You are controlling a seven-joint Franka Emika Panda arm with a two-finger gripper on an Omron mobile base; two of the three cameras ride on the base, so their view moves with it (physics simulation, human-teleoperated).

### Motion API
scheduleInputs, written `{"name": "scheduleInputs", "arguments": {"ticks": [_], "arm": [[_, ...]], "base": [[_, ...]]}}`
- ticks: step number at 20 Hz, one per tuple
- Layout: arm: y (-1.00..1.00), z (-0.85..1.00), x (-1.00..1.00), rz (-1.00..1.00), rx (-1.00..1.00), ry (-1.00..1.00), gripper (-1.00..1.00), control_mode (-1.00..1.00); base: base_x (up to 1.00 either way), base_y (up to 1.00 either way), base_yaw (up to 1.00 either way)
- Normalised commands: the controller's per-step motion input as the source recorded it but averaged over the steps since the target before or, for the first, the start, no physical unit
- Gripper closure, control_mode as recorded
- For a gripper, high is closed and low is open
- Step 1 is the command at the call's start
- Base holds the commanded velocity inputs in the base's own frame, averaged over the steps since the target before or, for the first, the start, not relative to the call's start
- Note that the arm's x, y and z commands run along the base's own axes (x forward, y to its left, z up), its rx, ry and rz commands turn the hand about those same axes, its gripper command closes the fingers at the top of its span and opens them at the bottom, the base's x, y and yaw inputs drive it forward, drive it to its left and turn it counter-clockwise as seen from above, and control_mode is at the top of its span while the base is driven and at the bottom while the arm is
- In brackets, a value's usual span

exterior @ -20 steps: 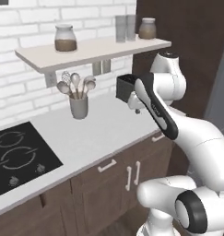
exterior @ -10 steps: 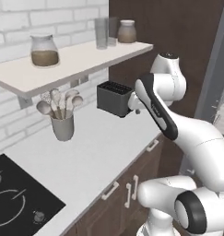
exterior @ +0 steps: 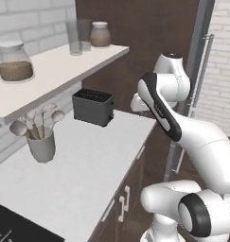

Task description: Take a straw from the drawer in front and place it inside the glass cup on the dining counter.

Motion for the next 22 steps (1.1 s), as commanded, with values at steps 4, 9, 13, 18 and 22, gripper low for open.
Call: {"name": "scheduleInputs", "arguments": {"ticks": [4, 9, 13, 18, 22], "arm": [[0.0, 0.0, 0.0, 0.0, 0.0, 0.0, -1.0, 1.0], [0.0, 0.0, 0.0, 0.0, 0.0, 0.0, -1.0, 1.0], [0.0, 0.0, 0.0, 0.0, 0.0, 0.0, -1.0, 1.0], [0.0, 0.0, 0.0, 0.0, 0.0, 0.0, -1.0, 1.0], [0.0, 0.0, 0.0, 0.0, 0.0, 0.0, -1.0, 1.0]], "base": [[0.27, 0.34, -0.46], [0.01, 0.62, -0.31], [0.0, 0.6, -0.27], [0.08, 0.52, -0.22], [0.37, 0.22, -0.06]]}}
